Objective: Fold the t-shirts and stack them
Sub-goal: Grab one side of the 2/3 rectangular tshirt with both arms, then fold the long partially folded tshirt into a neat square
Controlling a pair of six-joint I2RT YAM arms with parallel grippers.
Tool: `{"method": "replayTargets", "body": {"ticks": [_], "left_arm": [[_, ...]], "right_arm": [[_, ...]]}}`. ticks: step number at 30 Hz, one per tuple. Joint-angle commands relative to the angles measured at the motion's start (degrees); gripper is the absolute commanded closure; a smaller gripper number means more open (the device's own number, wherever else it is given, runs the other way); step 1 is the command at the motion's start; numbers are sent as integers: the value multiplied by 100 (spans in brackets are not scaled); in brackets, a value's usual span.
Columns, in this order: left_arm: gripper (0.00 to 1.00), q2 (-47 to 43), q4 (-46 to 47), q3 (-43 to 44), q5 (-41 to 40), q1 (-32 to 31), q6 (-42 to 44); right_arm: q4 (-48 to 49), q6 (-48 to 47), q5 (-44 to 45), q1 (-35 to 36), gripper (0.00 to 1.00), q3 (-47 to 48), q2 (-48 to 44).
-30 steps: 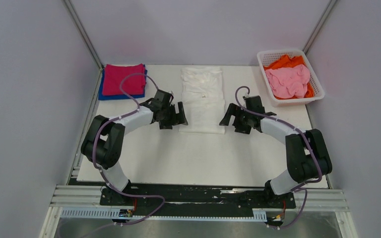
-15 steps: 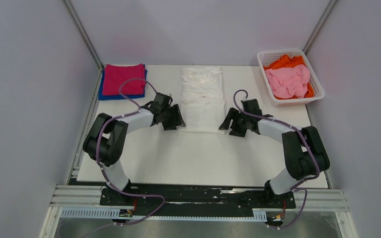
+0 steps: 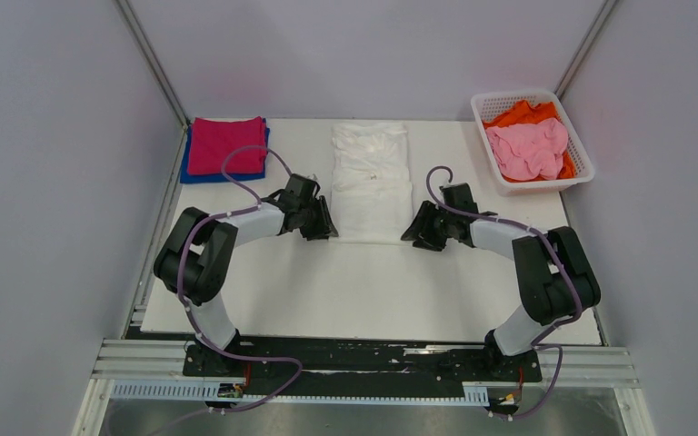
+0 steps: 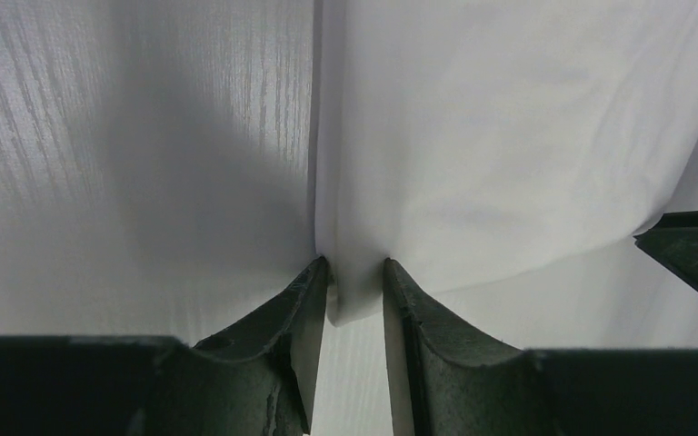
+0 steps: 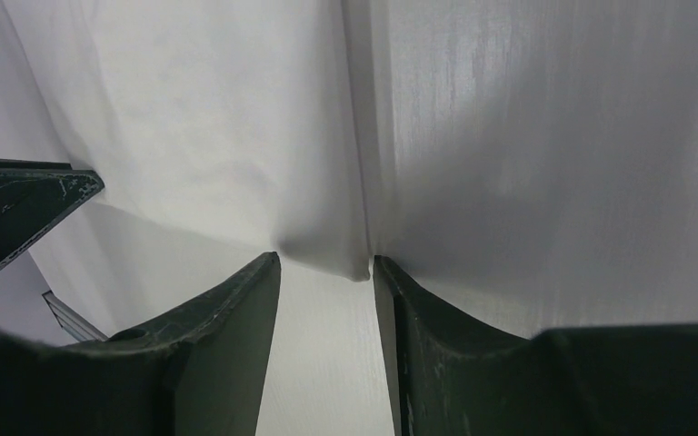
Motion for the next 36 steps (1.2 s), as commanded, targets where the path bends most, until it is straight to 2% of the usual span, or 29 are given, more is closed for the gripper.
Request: {"method": "replayTargets", "body": {"ticks": [1,4,5,6,7,9,10,15,20,25,27,30,36], "left_arm": [[65,444,-514,-176,-198,-76,46],[79,431,-530,-197,-216,-120,51],[92,400,-537,-211,-237,-123,58],[97,379,-567,-241,-249,-131,69],[100,326,-569,-268,-265,-133,89],[100,166,-567,-389,-262,-164,179],[100,4,-572,-527,-262,-201,188],[100,-845,-661,-1373,-464,-381,148],[100,-2119,-944,-2417,-503,-547,-24],[100,-3433,-1468,-2565,-55,-1123,-175],[100,-4029,-1330,-2677,286,-1165,-195],[100,-4838,-1274,-2750,330,-1171,-302],[100,-5205,-1057,-2206,25,-1164,-211]], "right_arm": [[-29,48,106,100,54,12,296],[-34,84,138,139,61,-26,282],[-44,88,135,139,66,-49,273],[-61,84,133,156,73,-73,252],[-83,74,113,166,81,-115,226],[-153,38,92,227,96,-261,132],[-193,2,69,257,100,-350,39],[-393,-145,-246,426,100,-1088,-650],[-729,-48,-690,685,100,-1831,-1523],[-1198,160,-986,1421,100,-1852,-2671],[-1231,193,-1041,1450,100,-1821,-3091],[-1240,179,-973,1447,100,-1646,-3615],[-1230,-85,-351,1365,100,-976,-3806]]}}
